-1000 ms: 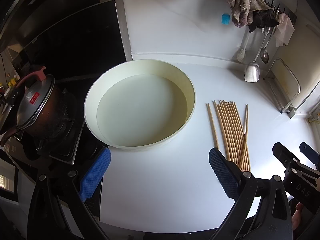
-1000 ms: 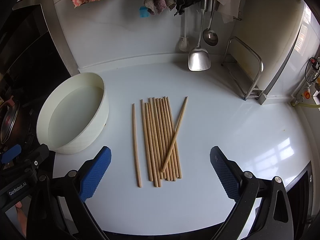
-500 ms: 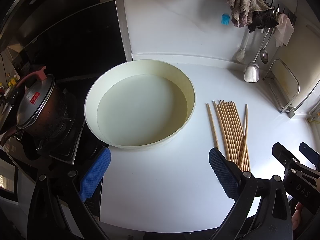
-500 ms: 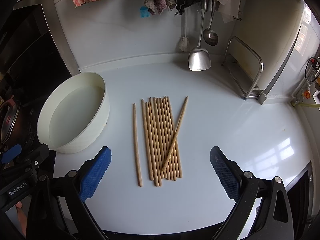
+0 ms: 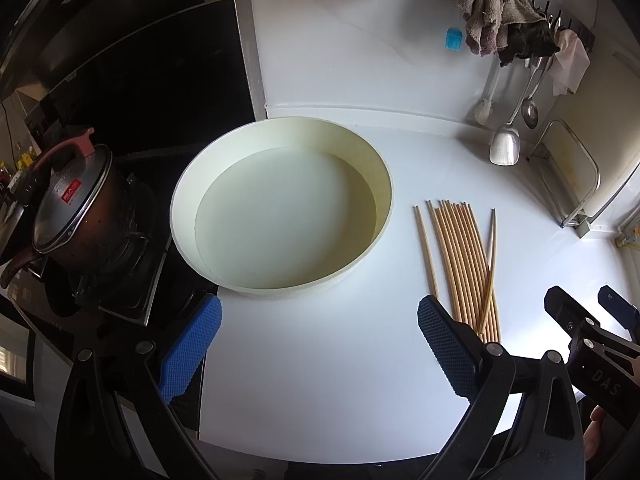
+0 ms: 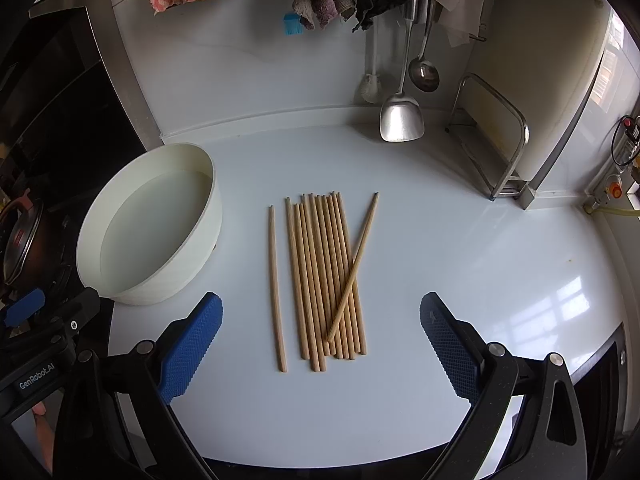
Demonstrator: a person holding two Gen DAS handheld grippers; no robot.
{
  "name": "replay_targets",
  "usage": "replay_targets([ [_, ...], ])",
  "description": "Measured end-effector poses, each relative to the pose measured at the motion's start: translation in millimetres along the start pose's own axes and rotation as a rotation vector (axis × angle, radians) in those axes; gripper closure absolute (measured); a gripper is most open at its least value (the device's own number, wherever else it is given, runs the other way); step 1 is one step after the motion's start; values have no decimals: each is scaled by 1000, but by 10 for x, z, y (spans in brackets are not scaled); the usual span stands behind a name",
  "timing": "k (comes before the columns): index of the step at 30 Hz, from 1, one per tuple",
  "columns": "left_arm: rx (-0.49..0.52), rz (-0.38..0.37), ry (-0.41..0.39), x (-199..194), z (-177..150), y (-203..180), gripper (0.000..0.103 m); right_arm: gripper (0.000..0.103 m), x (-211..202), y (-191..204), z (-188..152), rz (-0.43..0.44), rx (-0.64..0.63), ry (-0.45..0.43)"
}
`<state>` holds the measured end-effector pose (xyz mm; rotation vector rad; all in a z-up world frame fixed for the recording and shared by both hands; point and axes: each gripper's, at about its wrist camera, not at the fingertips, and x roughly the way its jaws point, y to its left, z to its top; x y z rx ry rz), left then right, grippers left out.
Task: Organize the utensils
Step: 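Move both grippers forward over the row of wooden chopsticks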
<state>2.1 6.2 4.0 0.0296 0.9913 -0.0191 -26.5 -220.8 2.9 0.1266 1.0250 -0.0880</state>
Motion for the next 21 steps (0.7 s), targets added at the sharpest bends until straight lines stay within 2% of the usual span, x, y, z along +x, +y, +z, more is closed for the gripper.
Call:
replay_targets([
  [10,1,-11,17,36,-75,-29,6,8,33,-32,-60,13,23,11],
  [16,28,-33,58,175,-183,-200,6,8,156,-296,-209,44,80,49],
  [21,42,-65,80,361,-304,-394,6,8,298,-510,-363,15,51,32],
])
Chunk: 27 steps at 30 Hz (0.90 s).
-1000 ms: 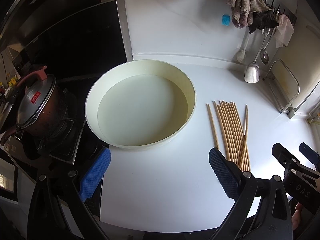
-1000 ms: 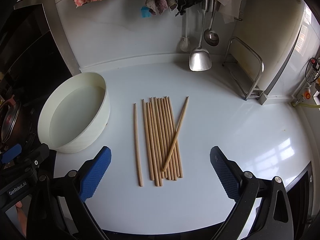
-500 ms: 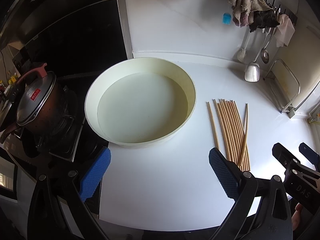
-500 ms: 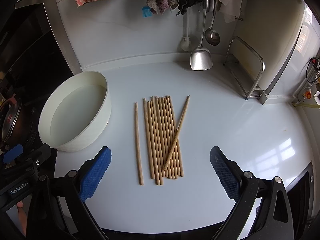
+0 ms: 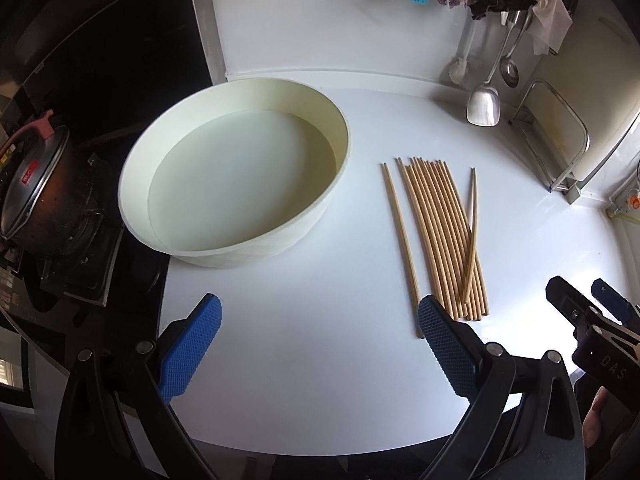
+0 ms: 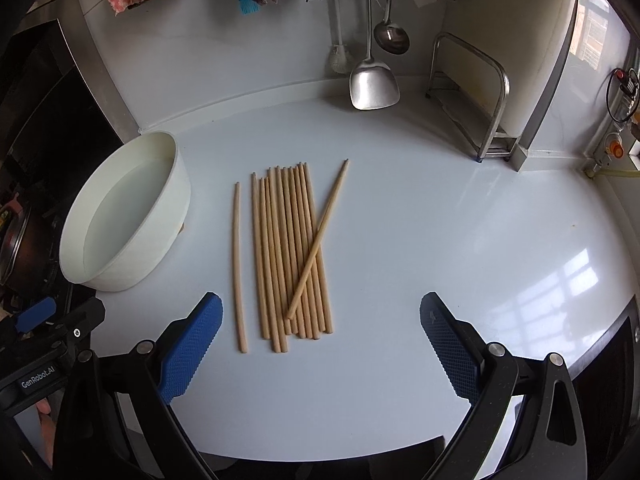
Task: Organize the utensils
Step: 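Move both grippers forward over the row of wooden chopsticks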
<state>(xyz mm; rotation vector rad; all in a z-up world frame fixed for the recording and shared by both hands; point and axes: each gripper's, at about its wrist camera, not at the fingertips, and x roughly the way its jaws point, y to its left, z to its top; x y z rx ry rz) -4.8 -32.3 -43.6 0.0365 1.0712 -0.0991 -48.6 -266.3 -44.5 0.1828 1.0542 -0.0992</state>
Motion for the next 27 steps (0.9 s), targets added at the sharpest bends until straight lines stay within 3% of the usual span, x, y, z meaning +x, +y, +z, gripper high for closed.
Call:
replay_targets([
  [9,-36,-15,-28,531,-83,-268,6,8,658,-398,-115,8,10,11],
  [19,-44,-26,-113,823,-98,-387,6,8,1234,-283,112,8,-17,-36],
  [27,-89,-30,-87,1008,-174,-331,6,8,1408,-194,128,-35,-90,-45],
])
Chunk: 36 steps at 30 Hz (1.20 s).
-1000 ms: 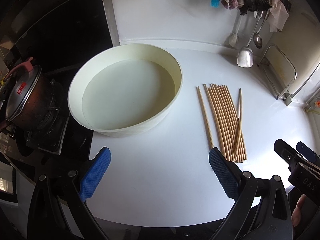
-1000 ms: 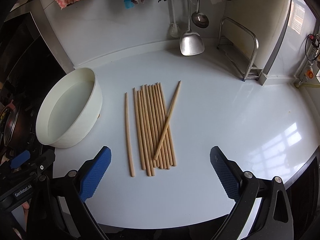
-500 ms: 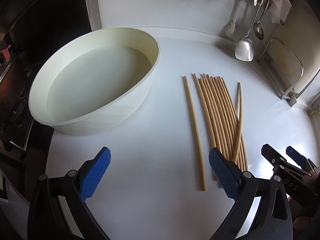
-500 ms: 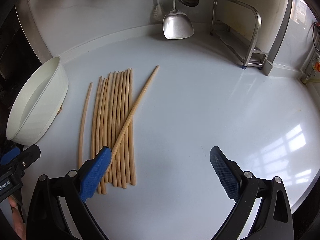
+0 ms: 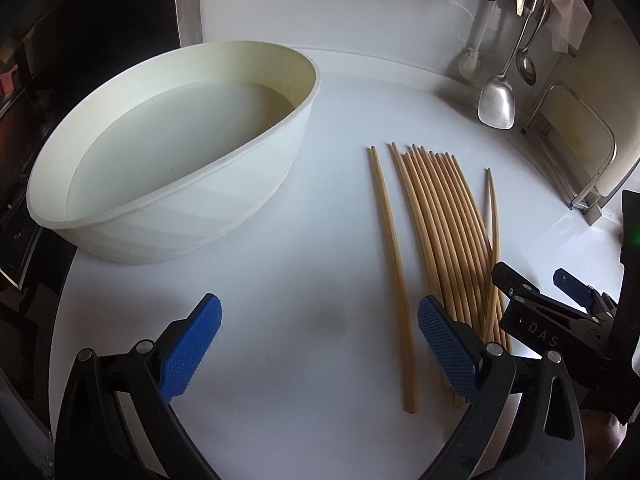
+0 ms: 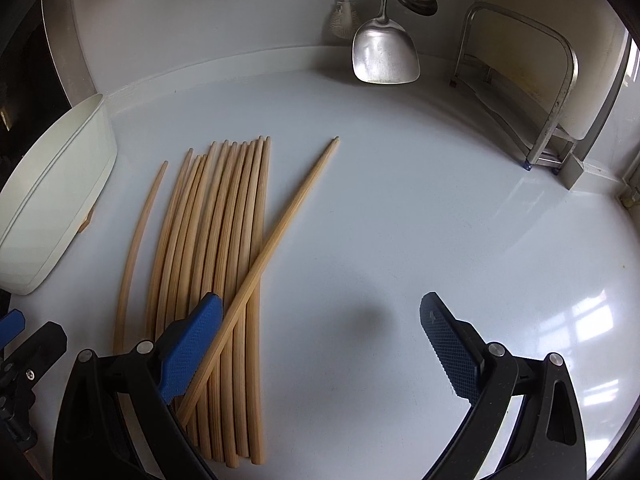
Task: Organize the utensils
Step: 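Move both grippers forward over the row of wooden chopsticks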
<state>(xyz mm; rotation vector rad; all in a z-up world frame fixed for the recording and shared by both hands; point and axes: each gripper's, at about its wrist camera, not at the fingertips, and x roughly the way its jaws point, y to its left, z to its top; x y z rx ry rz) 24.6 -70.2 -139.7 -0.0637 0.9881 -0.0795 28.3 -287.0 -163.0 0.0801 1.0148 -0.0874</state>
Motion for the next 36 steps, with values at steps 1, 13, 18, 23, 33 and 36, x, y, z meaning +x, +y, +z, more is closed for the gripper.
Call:
replay_targets([
  [1,1,3,1,14,-3,0,6,8,6,9,-4,-8,-9,-1],
  [13,23,13,11,181,19,-132,6,8,-2,-151,-56,-76,-52,-26],
  [18,33,24,13,241,44,-169,6,8,2,-289,-52,-67,-45,-32],
  [23,28,27,20,298,72,-196,6,8,-19,-347,-52,-51,-55,-31],
  [33,30,42,30,381,77,-249,6,8,27,-475,-68,-85,-52,-26],
  [36,29,50,34,417,80,-260,6,8,34,-490,-64,-81,-54,-35],
])
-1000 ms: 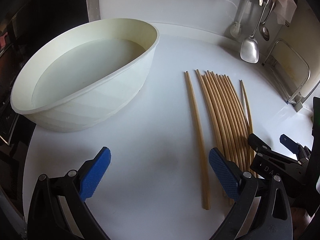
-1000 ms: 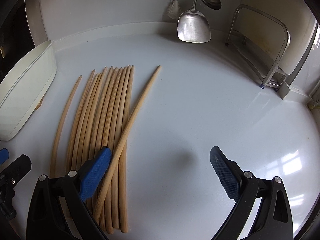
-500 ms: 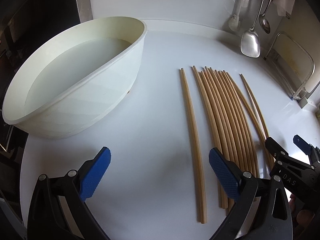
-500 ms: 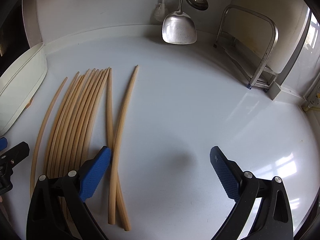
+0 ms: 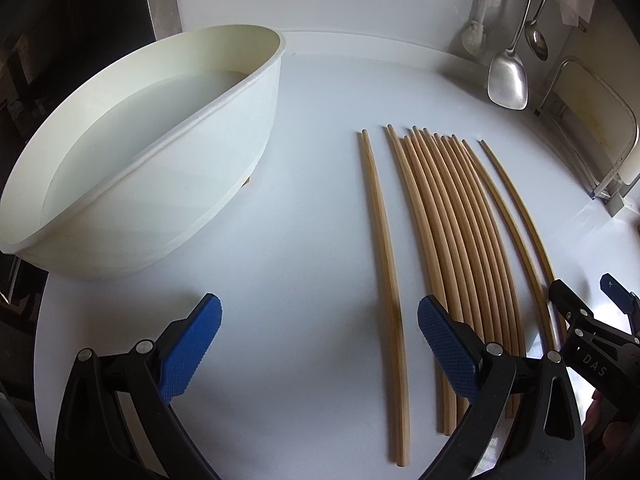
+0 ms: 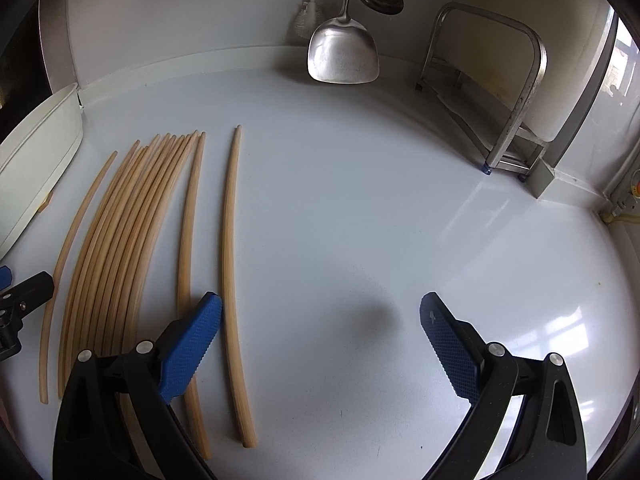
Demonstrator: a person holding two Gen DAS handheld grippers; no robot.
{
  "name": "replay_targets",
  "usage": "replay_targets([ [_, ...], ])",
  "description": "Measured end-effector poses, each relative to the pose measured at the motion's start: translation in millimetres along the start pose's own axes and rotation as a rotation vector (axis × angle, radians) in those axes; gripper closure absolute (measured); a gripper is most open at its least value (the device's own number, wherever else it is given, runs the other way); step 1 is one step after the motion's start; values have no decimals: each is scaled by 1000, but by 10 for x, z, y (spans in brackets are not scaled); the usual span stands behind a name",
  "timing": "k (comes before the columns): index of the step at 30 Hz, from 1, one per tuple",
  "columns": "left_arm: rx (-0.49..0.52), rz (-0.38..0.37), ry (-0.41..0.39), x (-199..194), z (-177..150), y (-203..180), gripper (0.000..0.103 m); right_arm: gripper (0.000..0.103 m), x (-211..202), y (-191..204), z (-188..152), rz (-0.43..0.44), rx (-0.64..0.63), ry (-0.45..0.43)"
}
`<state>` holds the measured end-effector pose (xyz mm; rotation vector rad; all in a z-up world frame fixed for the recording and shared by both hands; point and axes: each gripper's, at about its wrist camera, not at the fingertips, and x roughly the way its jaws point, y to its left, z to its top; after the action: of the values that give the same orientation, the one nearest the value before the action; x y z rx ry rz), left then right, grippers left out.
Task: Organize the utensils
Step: 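Move both grippers forward over the row of wooden chopsticks, then close the left gripper on one chopstick while the right gripper grasps another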
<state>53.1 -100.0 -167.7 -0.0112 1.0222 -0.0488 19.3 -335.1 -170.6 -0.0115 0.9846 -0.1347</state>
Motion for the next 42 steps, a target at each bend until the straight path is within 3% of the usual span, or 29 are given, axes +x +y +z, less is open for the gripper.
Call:
replay_targets([
  [8,-16,12,19,85,19,-57,6,9,-6,52,23,-11,-41,-32],
  [12,-8,26,12,102,3,-68,6,11,-1,28,33,24,-31,-25],
  [17,-2,30,10,104,16,-87,10,31,-15,35,37,66,-31,-32],
  [23,41,15,-6,70,60,-212,40,60,-57,147,37,104,-86,-42],
  [26,66,1,-11,43,70,-291,69,78,-67,211,57,130,-115,-29],
  [27,73,-3,-10,35,66,-313,86,81,-69,243,63,134,-131,-23],
  [28,77,-5,-7,30,64,-332,96,90,-71,273,71,138,-147,-16],
  [29,79,-4,-5,28,64,-347,96,97,-78,299,72,146,-158,-9],
  [32,82,-9,2,26,63,-335,96,97,-81,334,71,142,-171,-3],
  [37,83,-20,15,-7,62,-306,96,97,-109,197,87,182,-87,19],
  [42,100,-61,-15,-251,152,-338,96,97,-300,104,174,188,-38,10],
])
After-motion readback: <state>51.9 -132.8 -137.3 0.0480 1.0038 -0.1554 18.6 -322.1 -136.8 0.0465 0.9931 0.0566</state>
